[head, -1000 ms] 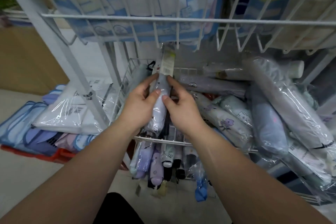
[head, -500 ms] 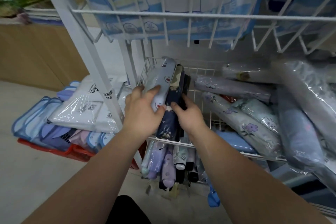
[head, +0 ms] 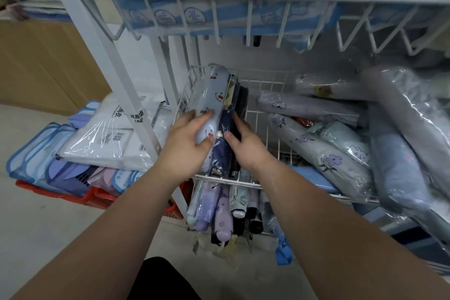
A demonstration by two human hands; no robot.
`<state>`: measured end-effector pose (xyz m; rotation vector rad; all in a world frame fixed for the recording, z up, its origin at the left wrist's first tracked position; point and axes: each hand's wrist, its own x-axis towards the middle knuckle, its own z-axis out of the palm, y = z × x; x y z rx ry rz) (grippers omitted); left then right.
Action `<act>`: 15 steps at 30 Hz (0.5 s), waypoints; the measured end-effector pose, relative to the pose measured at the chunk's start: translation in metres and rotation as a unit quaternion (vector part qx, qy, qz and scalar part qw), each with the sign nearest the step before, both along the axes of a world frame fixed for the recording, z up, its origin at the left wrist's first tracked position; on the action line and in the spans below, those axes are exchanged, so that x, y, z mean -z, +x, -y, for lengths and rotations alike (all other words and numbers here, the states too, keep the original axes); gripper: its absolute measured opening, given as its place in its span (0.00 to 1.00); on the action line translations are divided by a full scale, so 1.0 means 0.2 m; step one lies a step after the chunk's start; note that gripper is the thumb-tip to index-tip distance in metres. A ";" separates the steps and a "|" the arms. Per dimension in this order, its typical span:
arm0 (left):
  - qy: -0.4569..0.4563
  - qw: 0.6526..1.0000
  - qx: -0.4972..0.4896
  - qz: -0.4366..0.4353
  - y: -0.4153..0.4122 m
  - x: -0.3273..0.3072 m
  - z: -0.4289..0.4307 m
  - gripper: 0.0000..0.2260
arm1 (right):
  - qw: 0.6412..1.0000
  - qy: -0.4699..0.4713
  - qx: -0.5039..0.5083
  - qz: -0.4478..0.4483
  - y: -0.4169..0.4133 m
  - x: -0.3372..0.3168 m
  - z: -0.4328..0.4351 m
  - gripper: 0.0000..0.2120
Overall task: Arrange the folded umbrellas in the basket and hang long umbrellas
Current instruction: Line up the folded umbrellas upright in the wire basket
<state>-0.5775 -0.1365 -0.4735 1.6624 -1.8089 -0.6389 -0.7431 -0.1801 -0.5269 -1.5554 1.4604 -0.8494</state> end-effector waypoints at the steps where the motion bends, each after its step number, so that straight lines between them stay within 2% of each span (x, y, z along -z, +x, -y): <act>1: -0.002 1.000 0.005 0.021 0.00 0.00 -0.01 0.25 | 1.000 0.000 0.002 -0.009 0.00 -0.01 0.00 0.30; 12: 0.002 0.980 -0.012 0.201 -0.13 -0.09 -0.05 0.30 | 0.980 -0.070 0.028 -0.182 -0.23 -0.27 -0.16 0.28; 15: -0.039 0.967 -0.020 0.252 -0.18 -0.10 -0.04 0.29 | 0.964 -0.105 0.053 -0.239 -0.37 -0.33 -0.28 0.25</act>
